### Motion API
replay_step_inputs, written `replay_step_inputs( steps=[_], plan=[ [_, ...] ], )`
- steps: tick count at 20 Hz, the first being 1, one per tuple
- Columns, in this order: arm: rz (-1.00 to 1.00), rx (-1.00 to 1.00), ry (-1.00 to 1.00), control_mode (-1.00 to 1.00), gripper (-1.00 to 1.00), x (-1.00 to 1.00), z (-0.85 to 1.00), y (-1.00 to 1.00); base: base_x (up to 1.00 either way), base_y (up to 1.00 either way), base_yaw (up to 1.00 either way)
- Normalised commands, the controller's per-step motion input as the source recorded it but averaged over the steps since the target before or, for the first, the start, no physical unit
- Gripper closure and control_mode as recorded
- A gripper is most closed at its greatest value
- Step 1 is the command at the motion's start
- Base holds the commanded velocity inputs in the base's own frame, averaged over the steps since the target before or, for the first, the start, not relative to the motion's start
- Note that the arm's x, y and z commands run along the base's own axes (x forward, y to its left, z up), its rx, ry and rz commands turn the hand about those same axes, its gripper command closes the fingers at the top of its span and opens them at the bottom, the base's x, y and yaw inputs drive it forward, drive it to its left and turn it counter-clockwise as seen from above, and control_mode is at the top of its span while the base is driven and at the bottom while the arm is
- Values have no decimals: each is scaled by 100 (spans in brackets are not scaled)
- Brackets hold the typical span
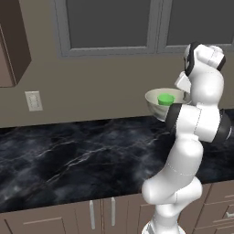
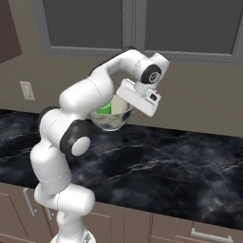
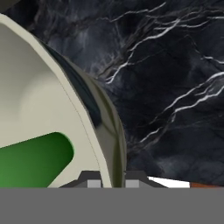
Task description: Place the cup inside the bowl on the dining table and move the bowl to any counter.
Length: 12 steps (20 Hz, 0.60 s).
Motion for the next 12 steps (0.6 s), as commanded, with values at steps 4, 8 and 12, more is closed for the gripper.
replay_step_inputs(
  steps=[4,8,12],
  plan=[
    [0,0,0,-100,100,0,-4,0,0,0,0],
    [0,0,0,-100,100,0,-19,1,0,0,0],
    [0,1,0,-100,100,0,-33,1,0,0,0]
  ],
)
